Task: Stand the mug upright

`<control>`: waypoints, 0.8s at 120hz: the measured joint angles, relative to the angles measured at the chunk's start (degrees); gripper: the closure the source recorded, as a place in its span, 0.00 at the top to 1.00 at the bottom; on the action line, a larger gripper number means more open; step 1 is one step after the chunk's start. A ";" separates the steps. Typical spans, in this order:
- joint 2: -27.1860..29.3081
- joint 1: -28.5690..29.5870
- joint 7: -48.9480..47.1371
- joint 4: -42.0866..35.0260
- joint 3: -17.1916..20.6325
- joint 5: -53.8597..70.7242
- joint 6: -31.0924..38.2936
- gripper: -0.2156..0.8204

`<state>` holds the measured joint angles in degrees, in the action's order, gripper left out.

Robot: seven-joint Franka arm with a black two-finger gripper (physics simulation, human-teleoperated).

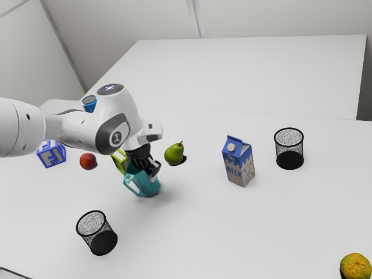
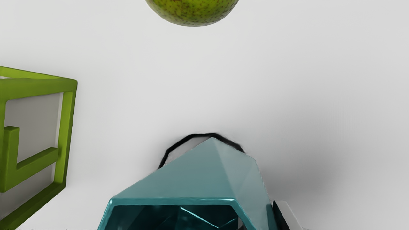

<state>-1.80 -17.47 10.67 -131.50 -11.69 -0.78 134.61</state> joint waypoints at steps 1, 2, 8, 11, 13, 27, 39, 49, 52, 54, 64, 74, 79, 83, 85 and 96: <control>0.00 0.06 0.00 0.00 0.00 -0.01 0.00 0.14; 0.00 0.12 0.01 0.00 0.00 -0.02 0.00 0.15; 0.00 0.42 0.03 0.02 0.00 -0.08 0.01 0.17; 0.00 0.53 0.04 0.04 0.00 -0.10 0.01 0.18; 0.01 0.59 0.05 0.03 0.00 -0.11 0.01 0.19; 0.12 0.61 0.09 0.08 0.00 -0.16 0.03 0.27; 0.36 0.25 0.13 0.24 0.00 -0.21 0.03 0.33; 0.52 -0.14 0.15 0.59 0.00 -0.34 0.03 0.39; 0.59 -0.25 0.16 0.69 0.00 -0.39 0.03 0.40; 0.63 -0.33 0.16 0.76 0.00 -0.43 0.03 0.41; 0.98 -0.64 0.17 1.02 0.05 -0.65 0.03 0.46; 1.34 -0.94 0.17 1.50 0.06 -0.82 0.03 0.50; 1.50 -1.08 0.16 1.82 0.08 -0.88 0.01 0.52; 1.74 -1.20 0.16 1.99 0.08 -0.92 -0.01 0.53; 1.91 -1.26 0.15 2.05 0.08 -0.93 -0.04 0.53; 3.18 -1.62 0.09 2.31 0.09 -1.05 -0.30 0.56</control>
<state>1.38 -19.09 10.76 -129.20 -11.60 -1.83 134.31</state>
